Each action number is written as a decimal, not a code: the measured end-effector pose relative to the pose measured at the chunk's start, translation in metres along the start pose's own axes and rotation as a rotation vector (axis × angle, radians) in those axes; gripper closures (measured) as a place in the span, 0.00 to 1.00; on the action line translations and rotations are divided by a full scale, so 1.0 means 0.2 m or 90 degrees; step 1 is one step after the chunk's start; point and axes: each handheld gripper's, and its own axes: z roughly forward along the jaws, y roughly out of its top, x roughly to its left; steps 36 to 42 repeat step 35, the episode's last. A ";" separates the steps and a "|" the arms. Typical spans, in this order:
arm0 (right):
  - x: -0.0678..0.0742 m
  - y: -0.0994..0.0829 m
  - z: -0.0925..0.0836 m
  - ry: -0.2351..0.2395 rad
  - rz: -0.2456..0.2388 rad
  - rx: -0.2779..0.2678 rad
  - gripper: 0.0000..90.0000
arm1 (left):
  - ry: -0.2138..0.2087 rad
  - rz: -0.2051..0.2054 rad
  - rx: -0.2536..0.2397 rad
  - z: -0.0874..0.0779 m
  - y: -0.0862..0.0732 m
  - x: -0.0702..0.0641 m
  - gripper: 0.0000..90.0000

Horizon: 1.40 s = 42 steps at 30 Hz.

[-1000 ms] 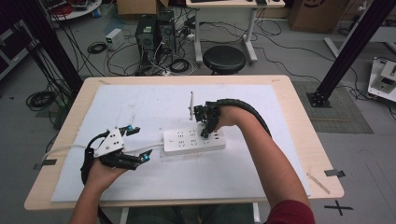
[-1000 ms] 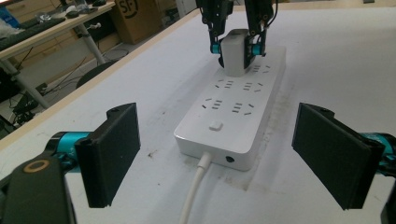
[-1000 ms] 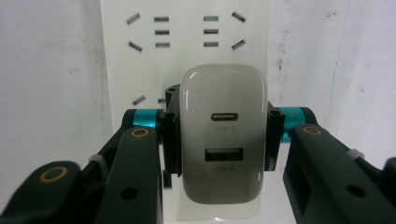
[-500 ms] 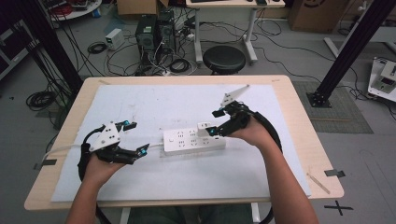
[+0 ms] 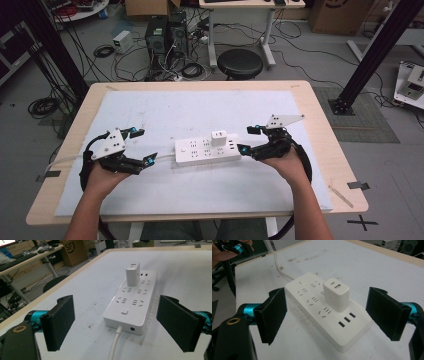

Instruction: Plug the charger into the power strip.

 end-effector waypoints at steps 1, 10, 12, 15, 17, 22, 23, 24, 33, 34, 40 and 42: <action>0.00 -0.01 -0.01 0.000 -0.001 -0.007 0.19 | 0.000 0.000 0.000 0.00 0.00 0.00 0.17; 0.00 -0.07 -0.03 -0.024 0.012 -0.017 0.19 | 0.000 -0.011 -0.002 0.00 -0.02 0.01 0.17; 0.00 -0.07 -0.03 -0.025 0.016 -0.015 0.19 | -0.001 -0.011 0.001 0.00 -0.02 0.02 0.17; 0.00 -0.07 -0.03 -0.029 0.014 -0.017 0.19 | 0.001 -0.004 0.004 0.00 0.00 0.03 0.17; 0.00 -0.07 -0.03 -0.030 0.011 -0.017 0.19 | 0.004 -0.004 0.003 -0.01 0.00 0.03 0.17; 0.00 -0.07 -0.02 -0.031 0.012 -0.015 0.19 | 0.003 -0.012 0.004 -0.01 -0.01 0.04 0.17; 0.00 -0.06 -0.02 -0.031 0.014 -0.012 0.19 | 0.003 -0.012 0.004 -0.01 -0.01 0.04 0.17; 0.00 -0.06 -0.02 -0.033 0.015 -0.011 0.19 | 0.003 -0.011 0.006 -0.01 -0.01 0.04 0.17; -0.01 -0.06 -0.01 -0.038 0.013 -0.006 0.19 | 0.008 -0.019 0.007 0.00 -0.03 0.06 0.17; -0.01 -0.06 -0.01 -0.038 0.013 -0.006 0.19 | 0.008 -0.019 0.007 0.00 -0.03 0.06 0.17; -0.01 -0.06 -0.01 -0.039 0.010 -0.011 0.19 | 0.008 -0.019 0.009 0.00 -0.03 0.07 0.17; -0.01 -0.06 -0.01 -0.039 0.010 -0.011 0.19 | 0.008 -0.019 0.009 0.00 -0.03 0.07 0.17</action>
